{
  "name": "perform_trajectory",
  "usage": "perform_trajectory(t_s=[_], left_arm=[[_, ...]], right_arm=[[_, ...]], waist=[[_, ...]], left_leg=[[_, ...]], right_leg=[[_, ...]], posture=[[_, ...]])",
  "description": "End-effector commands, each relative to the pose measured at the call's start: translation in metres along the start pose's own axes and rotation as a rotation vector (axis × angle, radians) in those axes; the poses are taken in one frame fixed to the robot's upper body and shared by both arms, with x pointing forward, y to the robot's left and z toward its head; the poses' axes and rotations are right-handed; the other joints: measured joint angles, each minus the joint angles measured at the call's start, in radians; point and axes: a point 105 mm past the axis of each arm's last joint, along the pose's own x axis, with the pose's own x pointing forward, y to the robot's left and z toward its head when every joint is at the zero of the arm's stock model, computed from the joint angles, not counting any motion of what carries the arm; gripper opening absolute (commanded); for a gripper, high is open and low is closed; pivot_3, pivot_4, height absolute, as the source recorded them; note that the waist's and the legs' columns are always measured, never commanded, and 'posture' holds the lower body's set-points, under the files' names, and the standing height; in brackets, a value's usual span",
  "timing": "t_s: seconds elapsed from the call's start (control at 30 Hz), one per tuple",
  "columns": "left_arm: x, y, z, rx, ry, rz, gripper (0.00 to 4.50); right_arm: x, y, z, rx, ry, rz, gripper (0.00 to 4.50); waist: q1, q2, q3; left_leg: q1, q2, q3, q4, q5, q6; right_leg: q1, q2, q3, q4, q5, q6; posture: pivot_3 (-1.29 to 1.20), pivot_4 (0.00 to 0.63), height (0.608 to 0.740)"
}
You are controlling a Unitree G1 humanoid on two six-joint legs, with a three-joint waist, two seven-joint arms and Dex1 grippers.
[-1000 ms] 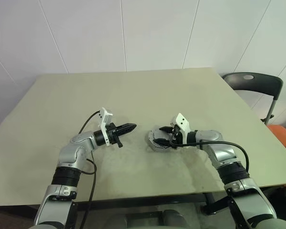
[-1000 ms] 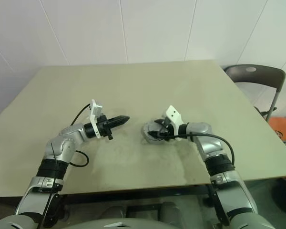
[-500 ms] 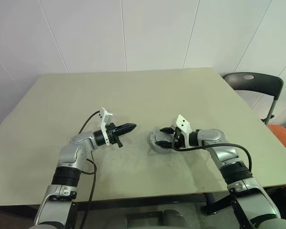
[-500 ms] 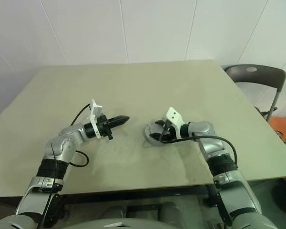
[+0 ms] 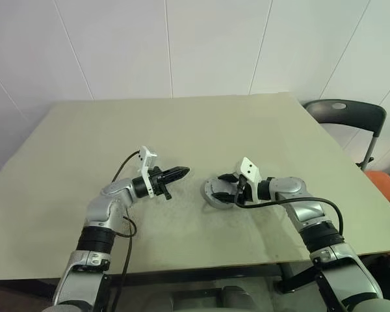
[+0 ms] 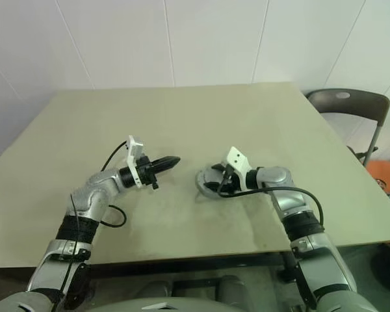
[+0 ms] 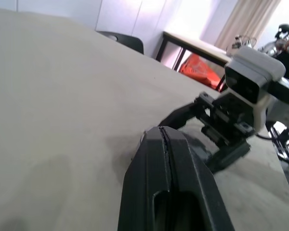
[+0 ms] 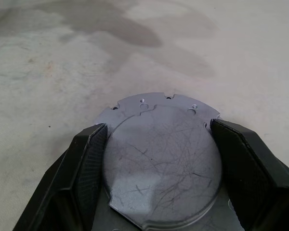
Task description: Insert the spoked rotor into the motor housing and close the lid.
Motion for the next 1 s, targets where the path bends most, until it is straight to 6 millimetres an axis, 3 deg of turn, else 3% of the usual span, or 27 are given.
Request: perform_trajectory(t_s=[0.03, 0.17, 0.4, 1.0], left_arm=[[0.015, -0.006, 0.013, 0.062, -0.021, -0.031, 0.00], [0.033, -0.005, 0.008, 0.057, 0.012, -0.033, 0.00], [0.048, -0.012, -0.018, -0.020, 0.201, -0.112, 0.00], [0.077, -0.017, -0.030, 0.028, 0.265, -0.135, 0.00]], right_arm=[[-0.001, 0.002, -0.024, 0.051, 0.078, -0.010, 3.06], [-0.001, 0.002, -0.028, 0.072, 0.081, -0.020, 3.06], [-0.001, 0.003, -0.030, 0.083, 0.077, -0.036, 3.06], [-0.001, 0.005, -0.033, 0.099, 0.069, -0.060, 3.06]], waist=[[-0.001, 0.000, 0.000], [0.000, 0.000, -0.001], [-0.002, 0.000, -0.001], [-0.003, -0.001, -0.001]], left_leg=[[0.000, 0.000, 0.000, 0.000, 0.000, 0.000], [0.001, 0.000, 0.000, 0.000, 0.000, 0.000], [0.002, -0.001, 0.001, 0.000, 0.000, 0.000], [0.002, -0.002, -0.001, 0.001, 0.000, 0.000]], right_leg=[[0.000, 0.000, 0.000, 0.000, 0.000, 0.000], [0.001, 0.000, 0.000, 0.000, 0.000, 0.000], [0.004, 0.000, 0.000, 0.000, 0.000, 0.000], [0.004, 0.000, 0.000, 0.000, 0.000, 0.001]], posture=[[0.00, 0.000, 0.740], [0.00, 0.000, 0.740], [0.00, 0.000, 0.740], [0.00, 0.000, 0.740]])
